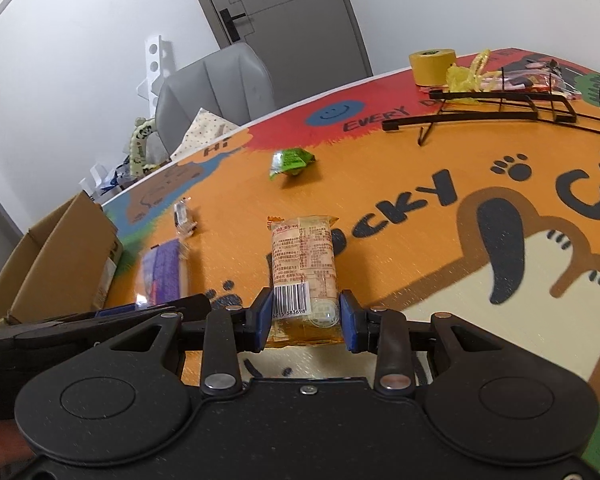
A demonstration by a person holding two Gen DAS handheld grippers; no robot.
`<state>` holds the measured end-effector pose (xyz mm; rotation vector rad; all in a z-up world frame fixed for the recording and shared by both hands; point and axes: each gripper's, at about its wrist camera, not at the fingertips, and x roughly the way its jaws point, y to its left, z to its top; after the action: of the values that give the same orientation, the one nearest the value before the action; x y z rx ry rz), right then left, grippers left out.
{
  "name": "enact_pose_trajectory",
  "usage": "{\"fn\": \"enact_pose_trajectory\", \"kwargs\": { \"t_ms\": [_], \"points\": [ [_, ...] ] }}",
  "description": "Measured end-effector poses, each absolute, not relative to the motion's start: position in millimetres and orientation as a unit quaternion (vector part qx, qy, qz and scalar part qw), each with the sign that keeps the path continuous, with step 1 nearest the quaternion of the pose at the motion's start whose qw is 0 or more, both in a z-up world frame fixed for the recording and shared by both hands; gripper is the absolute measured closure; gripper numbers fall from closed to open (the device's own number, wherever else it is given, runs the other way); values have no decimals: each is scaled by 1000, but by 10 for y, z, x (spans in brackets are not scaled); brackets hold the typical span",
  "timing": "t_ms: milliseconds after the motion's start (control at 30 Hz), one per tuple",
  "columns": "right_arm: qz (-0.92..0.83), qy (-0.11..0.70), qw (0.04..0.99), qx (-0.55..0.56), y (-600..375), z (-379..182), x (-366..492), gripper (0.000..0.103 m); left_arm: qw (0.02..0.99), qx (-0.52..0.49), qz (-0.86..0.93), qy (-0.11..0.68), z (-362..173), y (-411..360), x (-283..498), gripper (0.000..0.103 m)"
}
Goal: Organize snacks
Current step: 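Carry both packets over the cardboard box and lower them inside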
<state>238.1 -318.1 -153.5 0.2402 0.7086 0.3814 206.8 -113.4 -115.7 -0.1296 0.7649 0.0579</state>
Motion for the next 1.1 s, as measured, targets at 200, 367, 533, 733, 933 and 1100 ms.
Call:
{"fn": "enact_pose_trajectory", "kwargs": {
  "t_ms": [200, 367, 533, 733, 933, 1100],
  "points": [
    [189, 345, 911, 123, -3177, -1569, 2377, 70, 927, -55, 30, 369, -1207, -1109, 2039, 45],
    [195, 345, 910, 124, -3103, -1565, 2369, 70, 930, -45, 27, 363, -1186, -1055, 2011, 70],
    [207, 336, 911, 120, -3018, -1470, 2343, 70, 932, -61, 18, 356, -1128, -979, 1942, 74],
    [218, 320, 914, 119, -2928, -1321, 2319, 70, 941, -69, 11, 332, -923, -918, 1854, 74],
    [235, 306, 915, 117, -2816, -1159, 2289, 70, 949, -74, 7, 308, -684, -858, 1768, 74],
    [250, 295, 916, 111, -2670, -1027, 2280, 70, 954, -76, 12, 290, -519, -757, 1697, 74]
  ]
}}
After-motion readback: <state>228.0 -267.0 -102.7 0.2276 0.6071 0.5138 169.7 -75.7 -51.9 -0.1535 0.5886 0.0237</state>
